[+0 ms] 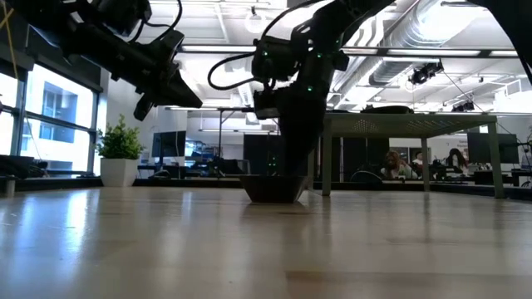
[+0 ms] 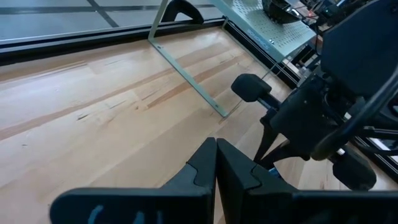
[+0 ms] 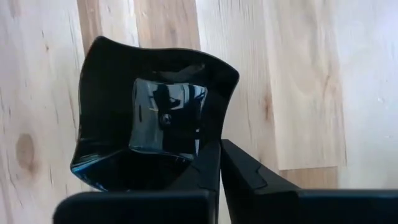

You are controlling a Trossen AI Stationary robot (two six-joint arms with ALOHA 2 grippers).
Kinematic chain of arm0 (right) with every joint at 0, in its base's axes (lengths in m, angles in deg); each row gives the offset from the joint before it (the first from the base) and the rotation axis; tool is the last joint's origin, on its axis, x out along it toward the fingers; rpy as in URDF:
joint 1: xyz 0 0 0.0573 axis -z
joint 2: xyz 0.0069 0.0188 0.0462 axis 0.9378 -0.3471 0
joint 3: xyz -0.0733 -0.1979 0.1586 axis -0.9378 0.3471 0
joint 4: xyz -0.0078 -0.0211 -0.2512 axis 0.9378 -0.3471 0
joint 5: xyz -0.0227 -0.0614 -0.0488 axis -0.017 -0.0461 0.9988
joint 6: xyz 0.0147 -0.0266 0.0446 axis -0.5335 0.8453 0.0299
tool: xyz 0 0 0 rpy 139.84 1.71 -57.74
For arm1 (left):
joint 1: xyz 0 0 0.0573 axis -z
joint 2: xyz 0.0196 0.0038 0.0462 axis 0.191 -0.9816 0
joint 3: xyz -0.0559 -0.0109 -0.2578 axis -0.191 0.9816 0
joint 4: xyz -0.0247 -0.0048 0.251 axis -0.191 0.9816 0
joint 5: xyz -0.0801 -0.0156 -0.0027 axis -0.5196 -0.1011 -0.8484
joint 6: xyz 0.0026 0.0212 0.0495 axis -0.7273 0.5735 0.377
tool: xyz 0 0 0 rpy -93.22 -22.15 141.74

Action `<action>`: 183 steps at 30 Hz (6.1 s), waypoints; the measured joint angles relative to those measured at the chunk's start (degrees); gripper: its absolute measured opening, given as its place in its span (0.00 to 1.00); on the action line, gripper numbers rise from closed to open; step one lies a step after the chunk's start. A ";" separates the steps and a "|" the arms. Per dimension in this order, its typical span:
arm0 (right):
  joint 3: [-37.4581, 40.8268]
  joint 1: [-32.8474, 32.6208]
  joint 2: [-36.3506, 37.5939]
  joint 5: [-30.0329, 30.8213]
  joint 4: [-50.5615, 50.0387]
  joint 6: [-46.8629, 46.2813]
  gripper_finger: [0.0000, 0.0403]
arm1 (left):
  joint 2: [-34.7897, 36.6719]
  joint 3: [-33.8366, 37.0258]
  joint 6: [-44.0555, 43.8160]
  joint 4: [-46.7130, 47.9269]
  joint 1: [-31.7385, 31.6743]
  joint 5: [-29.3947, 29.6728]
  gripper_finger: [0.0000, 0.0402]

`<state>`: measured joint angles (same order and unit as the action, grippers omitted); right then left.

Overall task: Pick & Place Mini shaped plates
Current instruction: Stack the distorted square plate on top of the distorted square plates on the shelf, then return to Home Position

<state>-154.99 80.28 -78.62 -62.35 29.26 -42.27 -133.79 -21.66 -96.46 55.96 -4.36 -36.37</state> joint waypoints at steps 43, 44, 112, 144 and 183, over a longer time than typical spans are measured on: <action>-24.54 37.65 17.72 -5.33 -30.96 -15.07 0.00 | 0.00 0.00 1.77 -0.50 0.02 -0.80 0.01; -23.98 39.22 17.61 -5.61 -31.14 -14.55 0.00 | 0.00 0.00 1.77 -0.50 0.02 -1.01 0.01; 53.55 20.79 87.19 -5.82 40.42 -11.06 0.01 | 11.81 6.48 22.25 -10.12 4.13 -12.50 0.00; 79.96 20.67 107.62 -24.17 62.45 -10.06 0.01 | 22.13 15.06 21.49 -10.73 4.13 -0.55 0.00; 80.19 7.96 115.49 20.74 43.59 -2.58 0.03 | 34.58 15.04 27.49 1.51 4.15 -10.19 0.00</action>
<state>-74.80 88.24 36.87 -41.61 72.86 -44.85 -99.21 -6.62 -68.97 57.47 -0.21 -46.55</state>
